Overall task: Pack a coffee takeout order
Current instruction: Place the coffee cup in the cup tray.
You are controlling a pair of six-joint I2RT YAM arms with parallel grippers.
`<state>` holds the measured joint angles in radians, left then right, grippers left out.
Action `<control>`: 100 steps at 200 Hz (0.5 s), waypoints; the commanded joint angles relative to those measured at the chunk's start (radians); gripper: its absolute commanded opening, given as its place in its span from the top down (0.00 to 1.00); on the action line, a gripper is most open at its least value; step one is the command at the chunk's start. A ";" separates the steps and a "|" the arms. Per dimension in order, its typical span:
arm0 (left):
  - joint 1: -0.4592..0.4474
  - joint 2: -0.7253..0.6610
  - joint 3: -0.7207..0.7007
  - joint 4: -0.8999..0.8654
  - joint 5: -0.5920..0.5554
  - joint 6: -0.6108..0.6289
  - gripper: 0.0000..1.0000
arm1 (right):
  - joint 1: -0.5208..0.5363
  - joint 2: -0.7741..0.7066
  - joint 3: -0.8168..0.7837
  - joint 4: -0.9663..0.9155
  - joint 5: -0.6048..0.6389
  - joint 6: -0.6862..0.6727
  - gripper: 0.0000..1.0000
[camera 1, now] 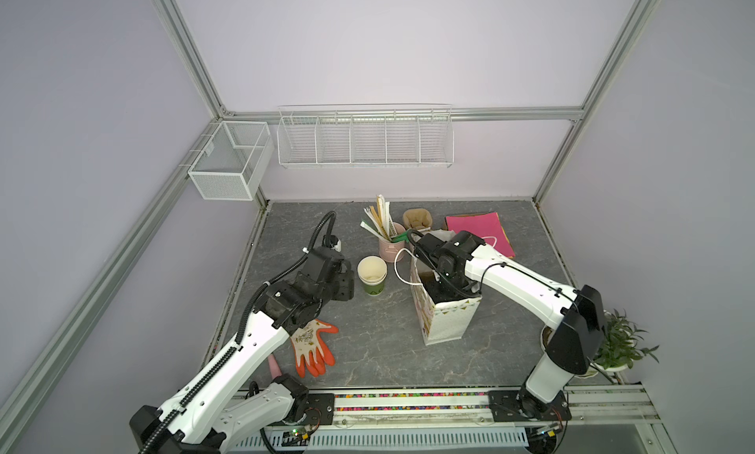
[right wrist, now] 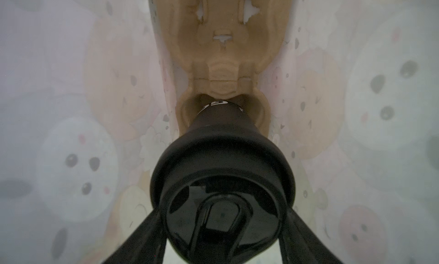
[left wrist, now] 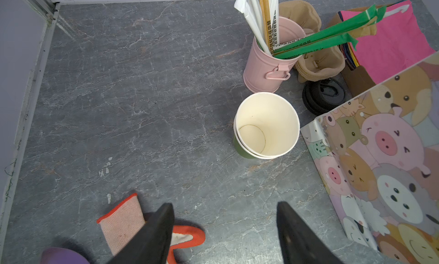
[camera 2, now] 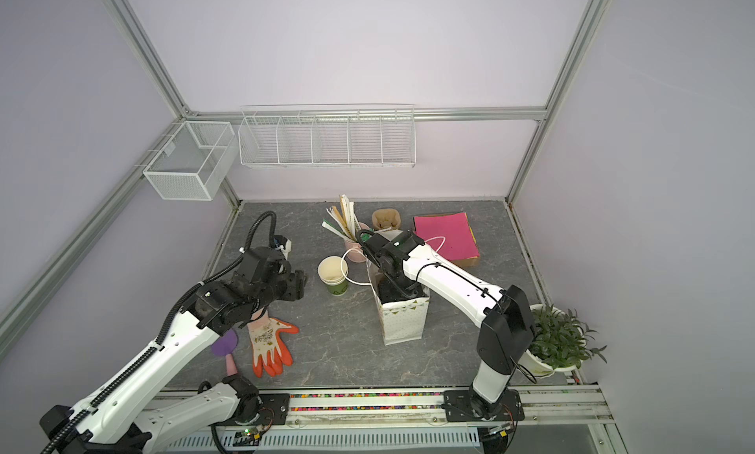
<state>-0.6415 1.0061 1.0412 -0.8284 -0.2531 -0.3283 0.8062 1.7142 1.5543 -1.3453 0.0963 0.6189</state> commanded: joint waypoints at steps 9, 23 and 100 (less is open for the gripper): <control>0.003 -0.005 -0.006 -0.015 0.006 0.006 0.31 | -0.009 -0.020 -0.029 0.007 -0.006 0.026 0.32; 0.003 -0.005 -0.006 -0.015 0.006 0.006 0.31 | -0.009 -0.027 -0.047 0.012 -0.006 0.031 0.32; 0.003 -0.002 -0.006 -0.015 0.007 0.007 0.31 | -0.005 -0.057 -0.093 0.032 -0.016 0.051 0.32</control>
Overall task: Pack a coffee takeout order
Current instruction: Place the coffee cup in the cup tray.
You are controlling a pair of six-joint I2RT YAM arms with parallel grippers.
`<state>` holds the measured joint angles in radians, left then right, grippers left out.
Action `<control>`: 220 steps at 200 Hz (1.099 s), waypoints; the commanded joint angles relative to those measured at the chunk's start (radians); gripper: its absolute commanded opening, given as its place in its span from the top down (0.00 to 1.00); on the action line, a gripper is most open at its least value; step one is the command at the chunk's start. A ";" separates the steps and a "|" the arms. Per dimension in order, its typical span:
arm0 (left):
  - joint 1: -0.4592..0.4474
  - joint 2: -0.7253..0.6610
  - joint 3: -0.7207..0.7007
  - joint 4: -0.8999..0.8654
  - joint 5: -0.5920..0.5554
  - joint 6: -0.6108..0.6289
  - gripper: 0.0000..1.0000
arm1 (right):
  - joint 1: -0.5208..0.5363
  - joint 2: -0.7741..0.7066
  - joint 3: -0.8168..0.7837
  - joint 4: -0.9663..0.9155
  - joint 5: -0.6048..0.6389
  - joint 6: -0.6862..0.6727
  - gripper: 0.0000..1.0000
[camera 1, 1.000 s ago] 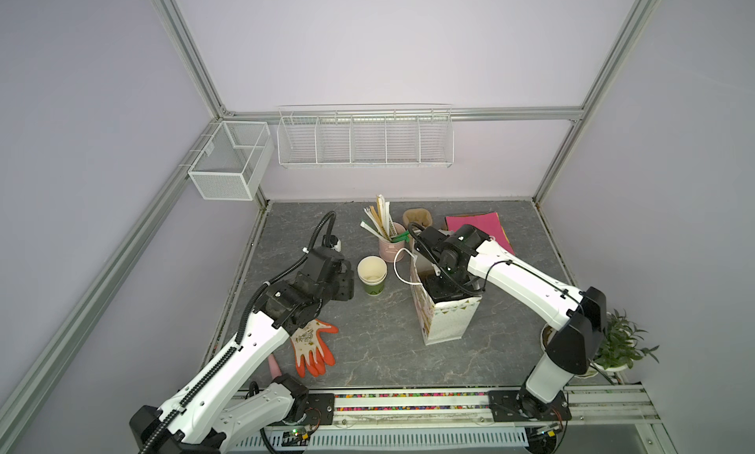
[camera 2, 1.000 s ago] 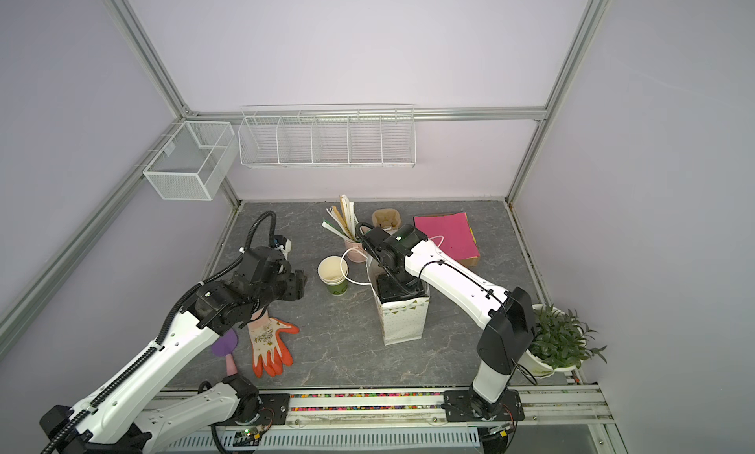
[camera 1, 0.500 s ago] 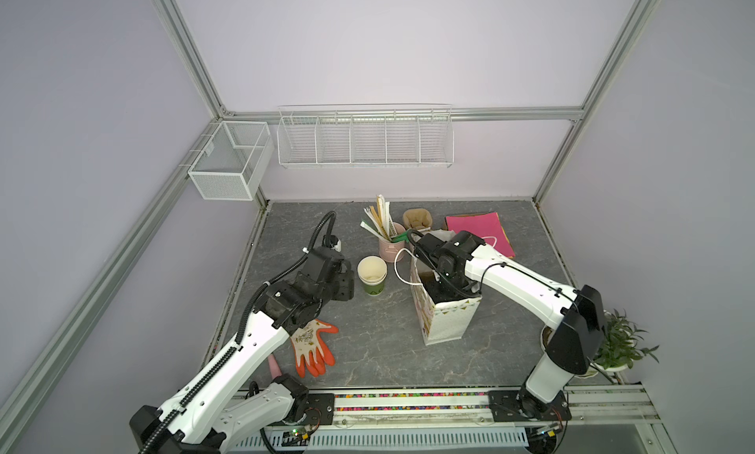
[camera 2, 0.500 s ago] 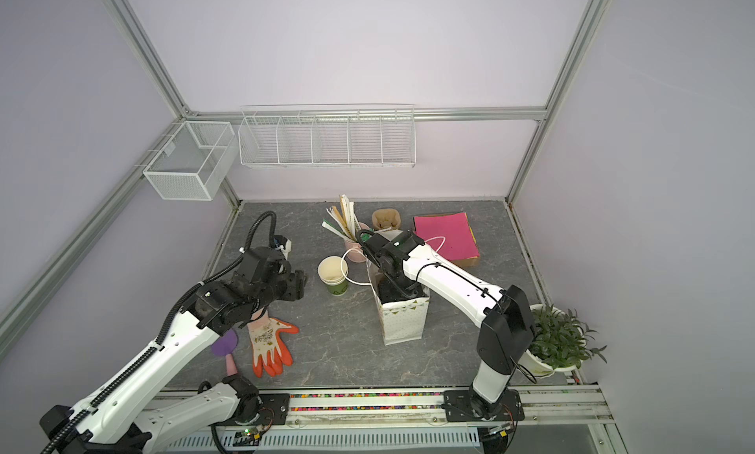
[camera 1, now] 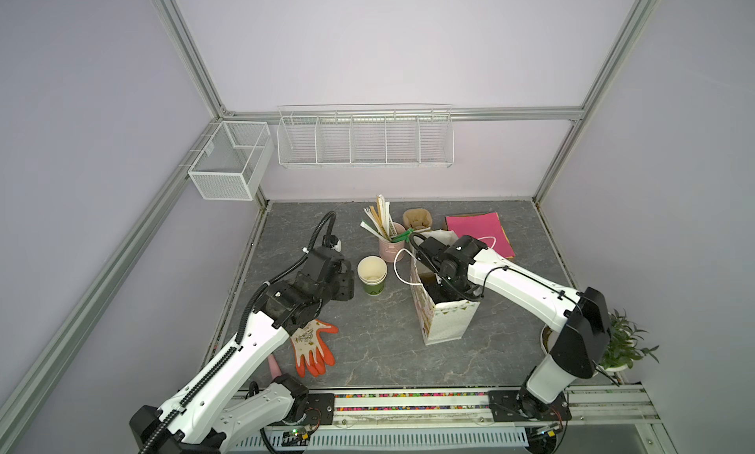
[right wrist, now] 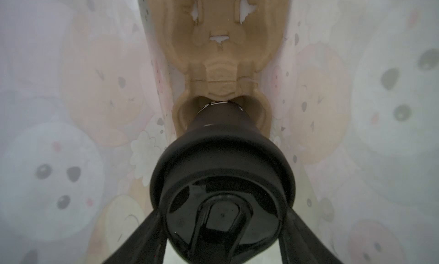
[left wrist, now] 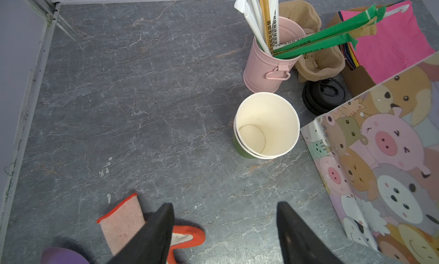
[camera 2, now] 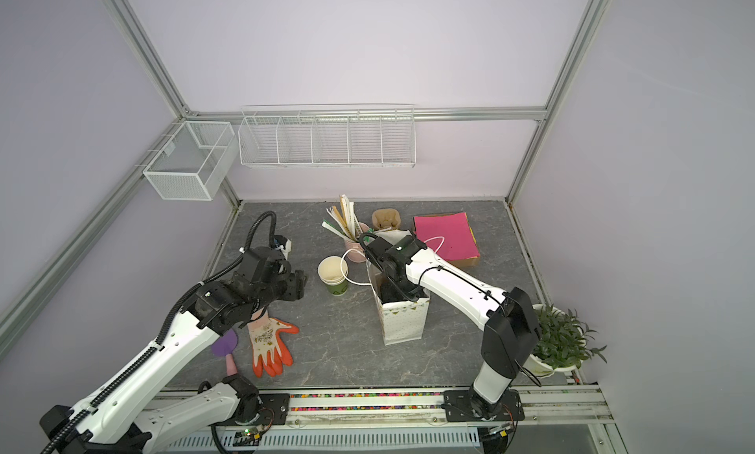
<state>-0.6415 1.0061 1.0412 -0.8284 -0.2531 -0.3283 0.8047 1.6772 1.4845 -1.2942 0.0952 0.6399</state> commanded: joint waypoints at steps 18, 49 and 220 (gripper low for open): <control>0.003 0.000 -0.006 -0.017 0.006 0.006 0.31 | 0.000 -0.020 -0.026 -0.022 -0.018 0.033 0.32; 0.003 -0.001 -0.006 -0.017 0.003 0.007 0.31 | 0.008 -0.020 -0.026 -0.024 -0.019 0.039 0.32; 0.003 -0.001 -0.004 -0.018 0.005 0.006 0.31 | 0.033 -0.048 0.015 -0.068 0.004 0.067 0.32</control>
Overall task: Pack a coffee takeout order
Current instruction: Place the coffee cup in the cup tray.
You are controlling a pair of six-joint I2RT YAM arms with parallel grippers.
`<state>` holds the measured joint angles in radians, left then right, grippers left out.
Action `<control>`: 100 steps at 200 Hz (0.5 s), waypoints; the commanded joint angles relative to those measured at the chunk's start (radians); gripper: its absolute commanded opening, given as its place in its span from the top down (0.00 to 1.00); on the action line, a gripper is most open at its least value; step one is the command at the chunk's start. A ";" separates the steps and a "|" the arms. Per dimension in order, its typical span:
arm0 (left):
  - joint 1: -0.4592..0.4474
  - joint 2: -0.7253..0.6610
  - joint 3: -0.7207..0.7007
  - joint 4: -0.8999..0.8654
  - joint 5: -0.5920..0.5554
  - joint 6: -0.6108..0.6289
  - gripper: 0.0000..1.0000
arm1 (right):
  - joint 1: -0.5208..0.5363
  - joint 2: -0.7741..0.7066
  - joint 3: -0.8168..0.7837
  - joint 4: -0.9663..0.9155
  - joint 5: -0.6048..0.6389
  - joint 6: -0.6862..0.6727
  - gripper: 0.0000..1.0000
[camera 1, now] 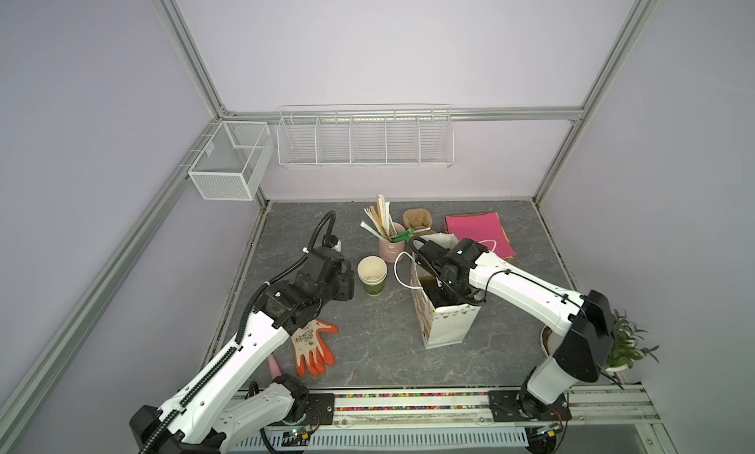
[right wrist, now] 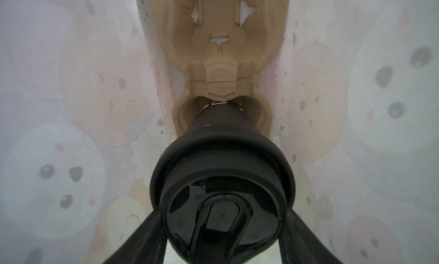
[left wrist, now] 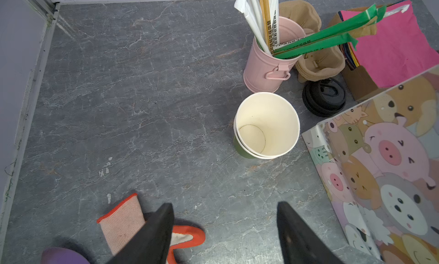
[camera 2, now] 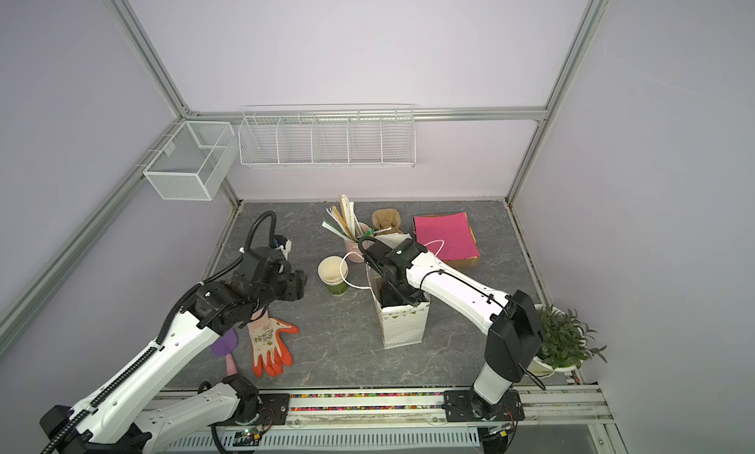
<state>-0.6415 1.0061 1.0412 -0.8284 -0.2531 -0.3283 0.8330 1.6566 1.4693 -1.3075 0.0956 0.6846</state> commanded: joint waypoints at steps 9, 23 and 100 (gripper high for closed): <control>0.003 -0.001 -0.005 -0.018 0.003 0.006 0.31 | 0.006 -0.028 0.040 -0.061 0.009 0.023 0.32; 0.003 -0.003 -0.006 -0.018 0.002 0.006 0.30 | 0.005 -0.030 0.053 -0.070 0.013 0.022 0.32; 0.003 -0.002 -0.006 -0.018 0.005 0.006 0.31 | 0.009 -0.046 0.042 -0.072 0.010 0.030 0.32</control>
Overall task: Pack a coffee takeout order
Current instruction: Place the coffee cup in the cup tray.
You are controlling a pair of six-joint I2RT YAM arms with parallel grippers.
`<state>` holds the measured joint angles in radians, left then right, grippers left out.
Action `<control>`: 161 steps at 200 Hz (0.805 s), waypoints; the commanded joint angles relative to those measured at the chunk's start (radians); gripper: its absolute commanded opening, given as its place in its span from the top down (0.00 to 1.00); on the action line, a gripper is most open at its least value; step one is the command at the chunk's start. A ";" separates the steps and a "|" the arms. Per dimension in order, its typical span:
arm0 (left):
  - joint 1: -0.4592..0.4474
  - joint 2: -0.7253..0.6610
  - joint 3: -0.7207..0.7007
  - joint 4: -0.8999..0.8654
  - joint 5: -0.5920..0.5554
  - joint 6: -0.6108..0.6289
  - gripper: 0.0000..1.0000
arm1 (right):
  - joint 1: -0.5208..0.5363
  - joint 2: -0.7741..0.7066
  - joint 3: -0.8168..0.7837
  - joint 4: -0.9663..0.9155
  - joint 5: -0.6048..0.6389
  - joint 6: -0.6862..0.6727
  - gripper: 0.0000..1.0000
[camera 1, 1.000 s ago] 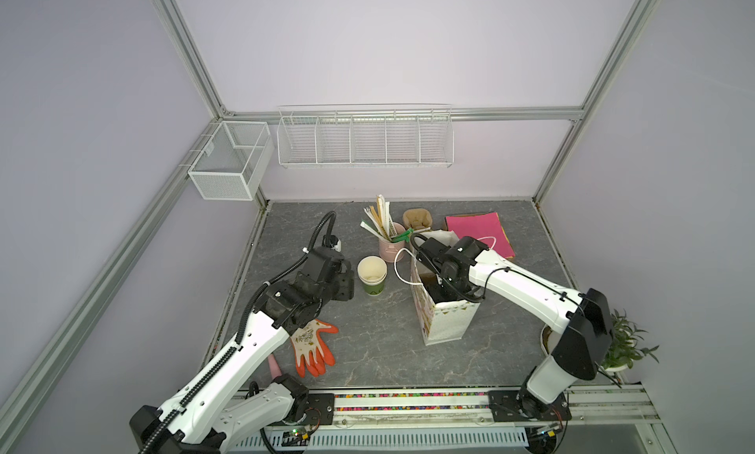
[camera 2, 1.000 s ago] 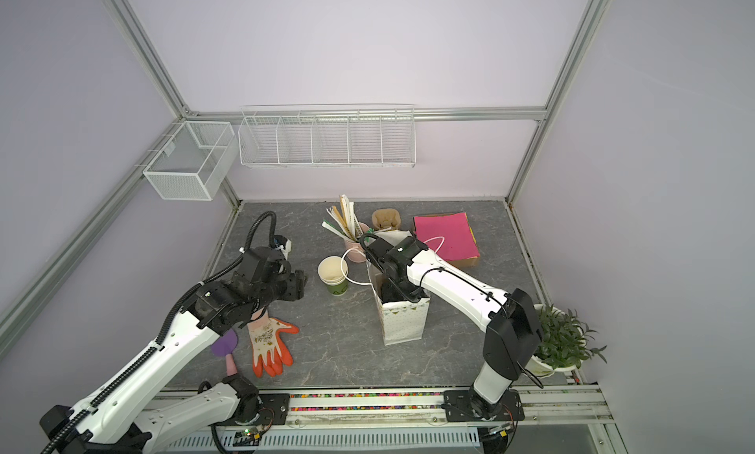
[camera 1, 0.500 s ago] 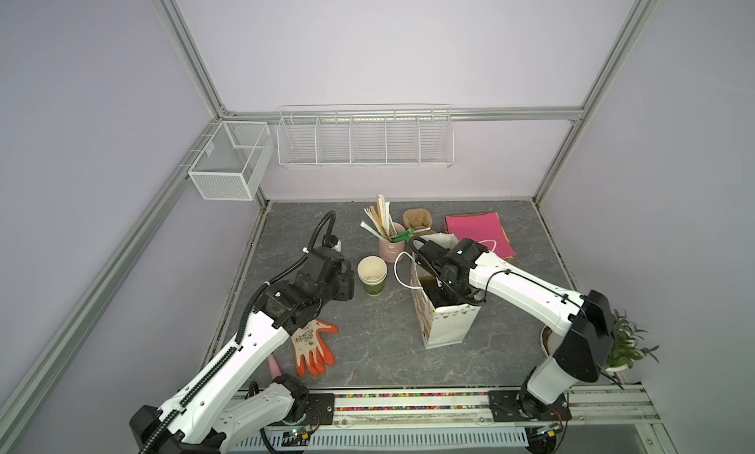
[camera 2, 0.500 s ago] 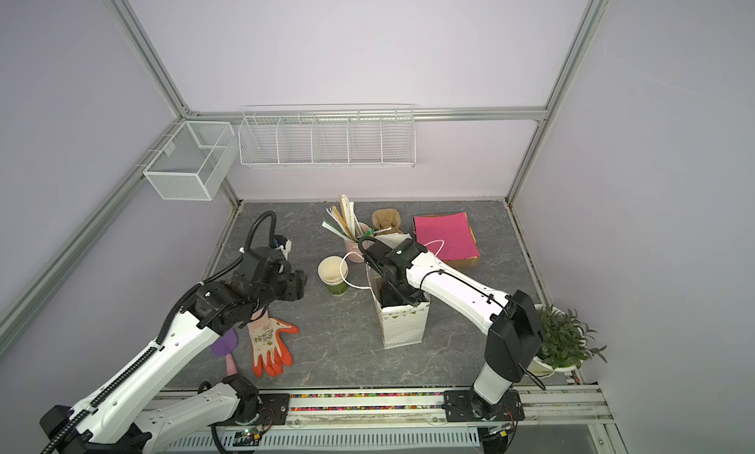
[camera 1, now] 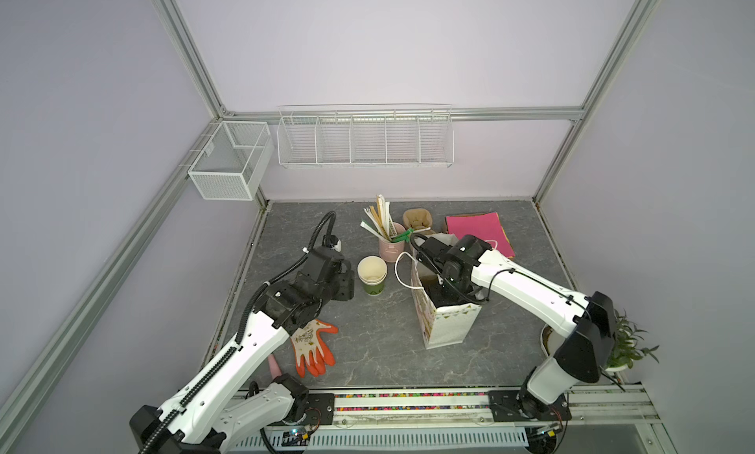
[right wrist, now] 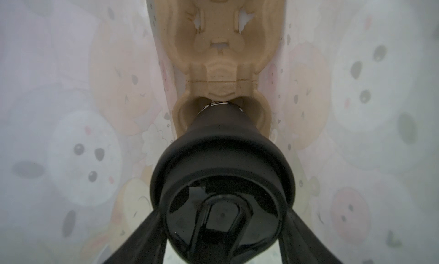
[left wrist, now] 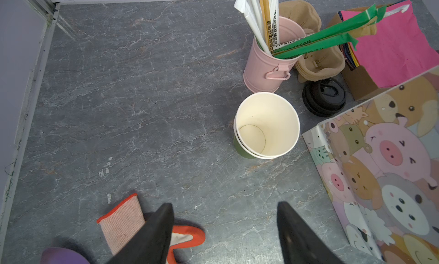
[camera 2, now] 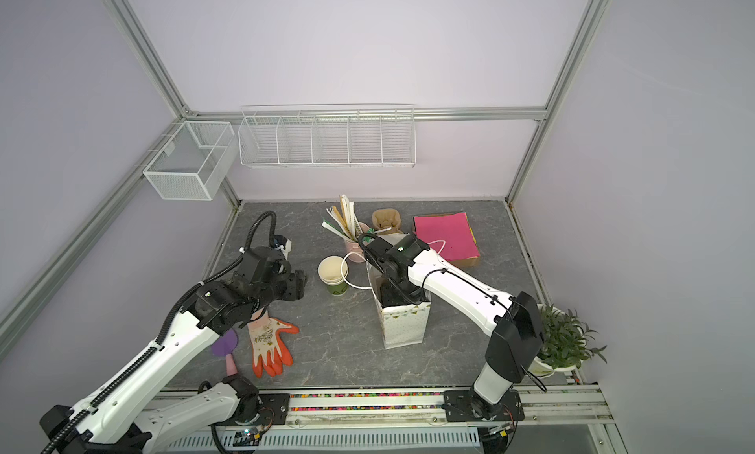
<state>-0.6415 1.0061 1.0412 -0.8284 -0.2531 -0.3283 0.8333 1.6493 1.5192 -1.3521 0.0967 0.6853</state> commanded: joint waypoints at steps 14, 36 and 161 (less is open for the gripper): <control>0.003 0.000 -0.004 -0.018 0.005 0.006 0.30 | 0.010 -0.045 -0.009 -0.028 0.009 0.031 0.32; 0.003 0.001 -0.005 -0.018 0.004 0.007 0.30 | 0.013 -0.050 -0.017 -0.030 0.010 0.034 0.32; 0.003 0.005 -0.004 -0.020 0.002 0.006 0.30 | 0.026 -0.058 -0.078 0.002 -0.006 0.051 0.32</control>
<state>-0.6415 1.0065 1.0409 -0.8284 -0.2531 -0.3283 0.8536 1.6123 1.4750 -1.3453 0.0963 0.7082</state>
